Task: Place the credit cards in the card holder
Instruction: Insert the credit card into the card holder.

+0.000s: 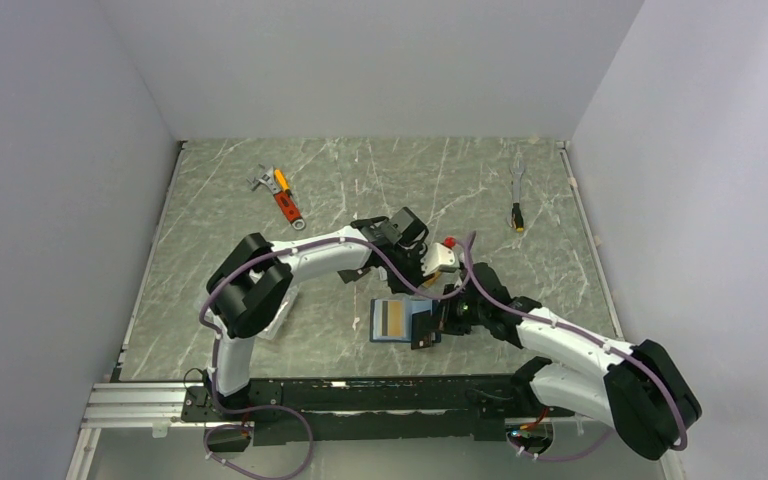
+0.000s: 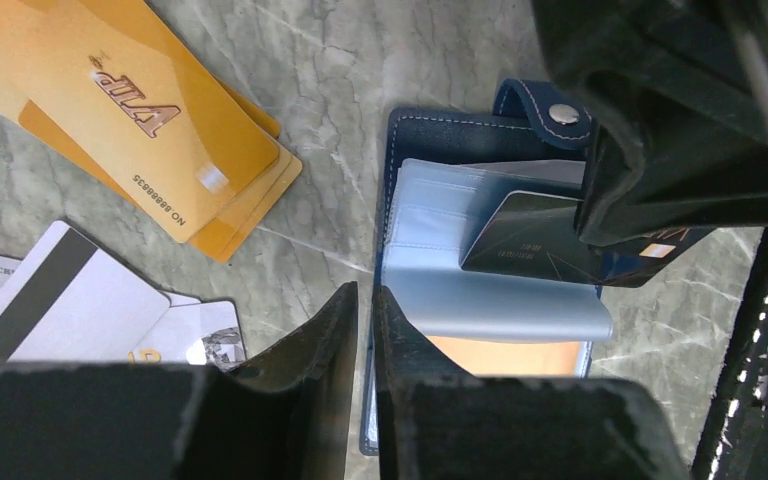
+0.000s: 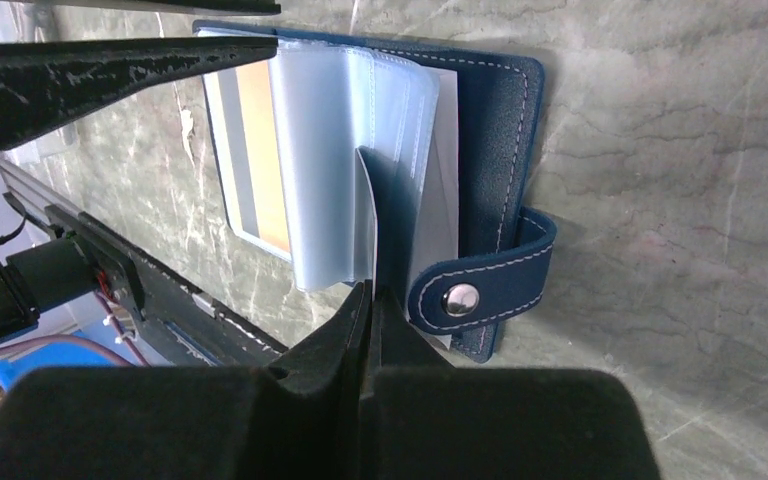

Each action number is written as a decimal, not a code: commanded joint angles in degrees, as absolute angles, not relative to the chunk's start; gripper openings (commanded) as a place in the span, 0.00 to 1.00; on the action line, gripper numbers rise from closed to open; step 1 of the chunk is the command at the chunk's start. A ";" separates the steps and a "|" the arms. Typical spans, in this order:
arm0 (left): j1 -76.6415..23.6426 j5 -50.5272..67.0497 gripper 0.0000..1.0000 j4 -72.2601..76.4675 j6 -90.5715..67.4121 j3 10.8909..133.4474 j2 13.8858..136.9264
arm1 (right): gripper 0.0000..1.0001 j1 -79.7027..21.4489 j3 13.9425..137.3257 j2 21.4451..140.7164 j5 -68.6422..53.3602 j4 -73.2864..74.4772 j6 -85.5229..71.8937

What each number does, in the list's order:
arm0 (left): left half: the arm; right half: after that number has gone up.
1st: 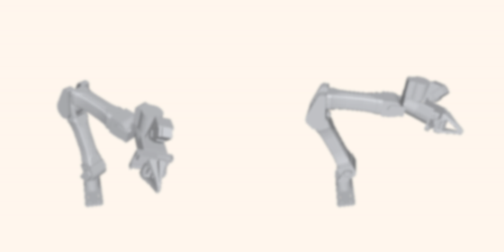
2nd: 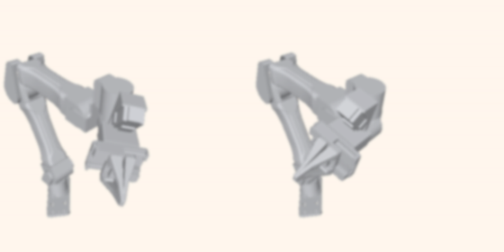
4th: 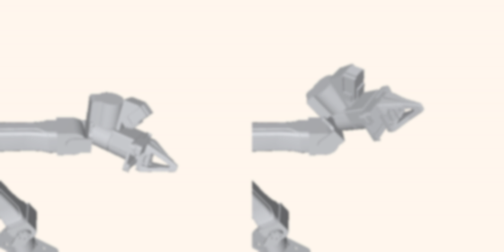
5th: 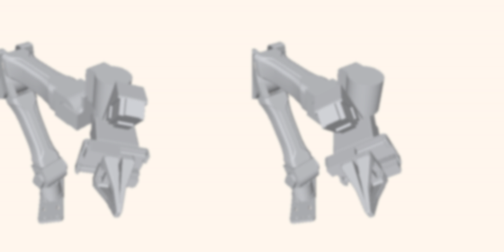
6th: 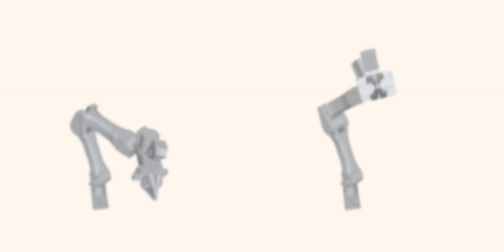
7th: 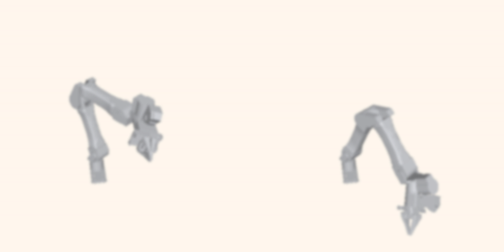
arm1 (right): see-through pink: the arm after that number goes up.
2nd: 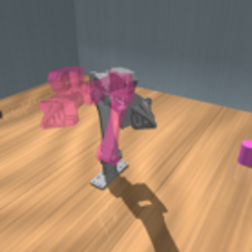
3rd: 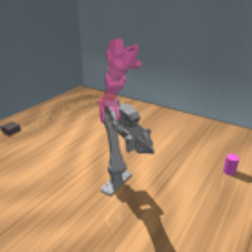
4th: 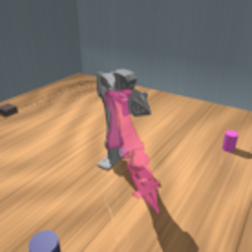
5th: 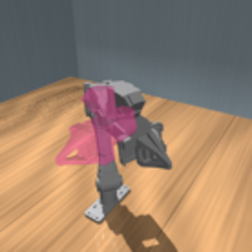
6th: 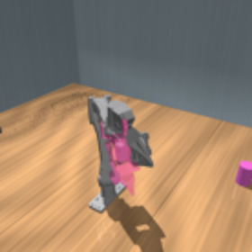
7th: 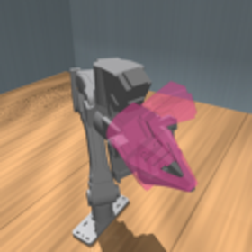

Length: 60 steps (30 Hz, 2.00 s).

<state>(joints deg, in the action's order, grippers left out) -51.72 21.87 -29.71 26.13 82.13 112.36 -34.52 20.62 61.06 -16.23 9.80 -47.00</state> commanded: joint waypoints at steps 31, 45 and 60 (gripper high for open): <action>-52.25 18.15 0.13 -26.90 32.94 70.73 108.15 | 0.00 -30.05 16.89 47.53 -14.79 18.86 -46.83; -52.23 17.61 0.11 -26.71 33.96 70.97 107.68 | 0.00 -29.79 17.26 51.90 -18.01 17.20 -45.06; -52.24 18.21 0.11 -27.49 34.43 71.20 105.56 | 0.00 -29.75 17.31 54.93 -22.89 11.30 -45.51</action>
